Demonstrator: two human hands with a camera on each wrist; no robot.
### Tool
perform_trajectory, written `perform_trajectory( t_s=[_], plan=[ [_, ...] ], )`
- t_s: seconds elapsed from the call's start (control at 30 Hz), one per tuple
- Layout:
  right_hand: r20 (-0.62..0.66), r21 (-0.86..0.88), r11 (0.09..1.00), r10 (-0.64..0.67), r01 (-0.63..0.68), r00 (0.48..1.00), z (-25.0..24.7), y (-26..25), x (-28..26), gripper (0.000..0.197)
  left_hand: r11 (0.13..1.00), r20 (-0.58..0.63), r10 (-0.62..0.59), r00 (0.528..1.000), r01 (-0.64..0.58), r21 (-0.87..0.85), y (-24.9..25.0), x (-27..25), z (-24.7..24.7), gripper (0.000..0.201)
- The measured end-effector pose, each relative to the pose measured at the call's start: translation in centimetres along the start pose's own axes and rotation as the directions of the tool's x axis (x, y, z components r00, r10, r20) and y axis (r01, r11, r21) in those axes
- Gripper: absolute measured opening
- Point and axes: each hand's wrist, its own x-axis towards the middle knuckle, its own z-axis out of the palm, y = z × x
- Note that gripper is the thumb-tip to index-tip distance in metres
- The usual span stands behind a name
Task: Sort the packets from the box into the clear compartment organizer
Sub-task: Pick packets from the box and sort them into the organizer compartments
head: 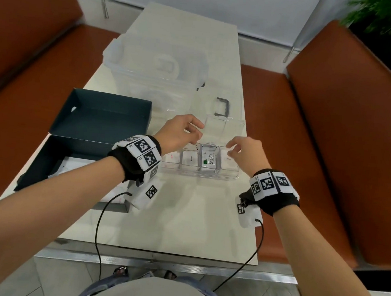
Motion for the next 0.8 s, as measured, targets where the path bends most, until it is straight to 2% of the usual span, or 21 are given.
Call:
perform_trajectory(
  t_s=[0.13,0.3,0.4,0.5,0.57,0.63,0.73,0.8],
  plan=[
    [-0.025,0.127,0.981,-0.142,0.145,0.989,-0.3,-4.6,-0.3,0.014,1.000,-0.002,-0.007,1.000,0.007,0.023,-0.8,-1.7,-3.6,0.024],
    [0.069,0.170,0.933,-0.333,0.318,0.940,2.4,-12.4,-0.8,0.014,0.995,-0.079,-0.006,0.997,0.014,0.103,-3.5,-5.3,-10.2,0.024],
    [0.197,0.168,0.880,-0.471,0.444,0.860,5.2,-17.3,-1.5,0.015,0.985,-0.145,-0.034,0.989,0.058,0.161,-5.8,-7.8,-14.2,0.024],
    [0.404,0.090,0.813,-0.558,0.576,0.725,8.6,-21.4,-2.4,0.021,0.970,-0.212,-0.094,0.973,0.137,0.199,-8.4,-10.1,-17.5,0.030],
    [0.551,-0.018,0.763,-0.532,0.647,0.643,10.8,-23.2,-2.7,0.031,0.942,-0.240,-0.137,0.961,0.201,0.267,-10.2,-11.6,-19.1,0.033],
    [0.681,-0.129,0.726,-0.431,0.676,0.592,12.5,-24.1,-2.8,0.045,0.905,-0.243,-0.159,0.957,0.240,0.352,-11.9,-12.7,-20.1,0.037],
    [0.766,-0.247,0.692,-0.289,0.678,0.574,14.3,-24.5,-2.7,0.068,0.855,-0.248,-0.170,0.954,0.268,0.444,-14.1,-13.9,-20.4,0.040],
    [0.775,-0.288,0.650,-0.274,0.703,0.570,15.3,-24.7,-2.6,0.082,0.842,-0.282,-0.156,0.947,0.277,0.463,-15.1,-14.2,-20.0,0.043]
  ],
)
